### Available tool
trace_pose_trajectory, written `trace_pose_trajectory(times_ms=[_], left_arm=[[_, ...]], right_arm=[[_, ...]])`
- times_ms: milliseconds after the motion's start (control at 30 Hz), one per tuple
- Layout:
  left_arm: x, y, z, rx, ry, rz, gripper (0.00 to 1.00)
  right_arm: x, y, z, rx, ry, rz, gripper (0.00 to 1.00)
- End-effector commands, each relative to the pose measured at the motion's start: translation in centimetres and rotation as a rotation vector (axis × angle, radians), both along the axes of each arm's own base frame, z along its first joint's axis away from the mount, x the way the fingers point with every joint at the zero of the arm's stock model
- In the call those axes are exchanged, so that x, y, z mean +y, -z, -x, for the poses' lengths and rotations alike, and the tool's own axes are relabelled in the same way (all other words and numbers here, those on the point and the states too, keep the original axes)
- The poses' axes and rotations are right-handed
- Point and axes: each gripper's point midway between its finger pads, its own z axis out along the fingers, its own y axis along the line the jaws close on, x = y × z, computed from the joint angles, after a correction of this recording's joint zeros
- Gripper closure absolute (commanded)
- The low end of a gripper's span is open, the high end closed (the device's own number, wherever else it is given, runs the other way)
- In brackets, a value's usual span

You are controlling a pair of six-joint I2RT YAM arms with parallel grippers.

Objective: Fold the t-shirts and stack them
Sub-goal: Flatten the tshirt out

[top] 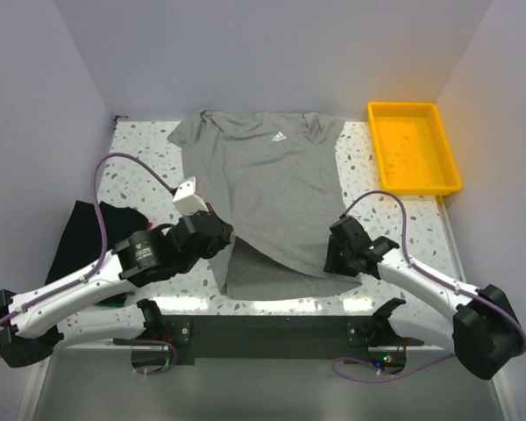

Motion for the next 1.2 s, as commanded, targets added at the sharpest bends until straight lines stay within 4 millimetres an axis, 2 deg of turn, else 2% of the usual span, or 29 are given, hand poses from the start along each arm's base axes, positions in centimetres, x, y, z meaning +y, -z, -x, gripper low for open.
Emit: trace_pose_trajectory(times_ms=[0, 300, 733, 833, 933, 1167], left_arm=[[-0.3, -2.3, -0.7, -0.058, -0.012, 0.034, 1.00], [-0.5, -2.3, -0.8, -0.059, -0.009, 0.032, 1.00], [-0.5, -3.0, -0.9, -0.071, -0.006, 0.035, 1.00], [-0.5, -3.3, -0.9, -0.076, -0.004, 0.037, 1.00], [-0.5, -3.4, -0.9, -0.077, -0.004, 0.035, 1.00], [-0.7, -3.1, -0.9, -0.071, 0.004, 0.028, 1.00]], right_arm=[[1.0, 0.3, -0.1, 0.005, 0.005, -0.052, 0.58], [1.2, 0.6, 0.0, 0.003, 0.005, -0.057, 0.59], [0.6, 1.8, 0.0, 0.025, 0.012, 0.007, 0.68], [0.6, 2.0, 0.0, 0.027, 0.012, 0.013, 0.74], [0.6, 2.2, 0.1, 0.039, 0.005, 0.021, 0.83], [0.5, 1.0, 0.0, 0.020, -0.003, 0.021, 1.00]])
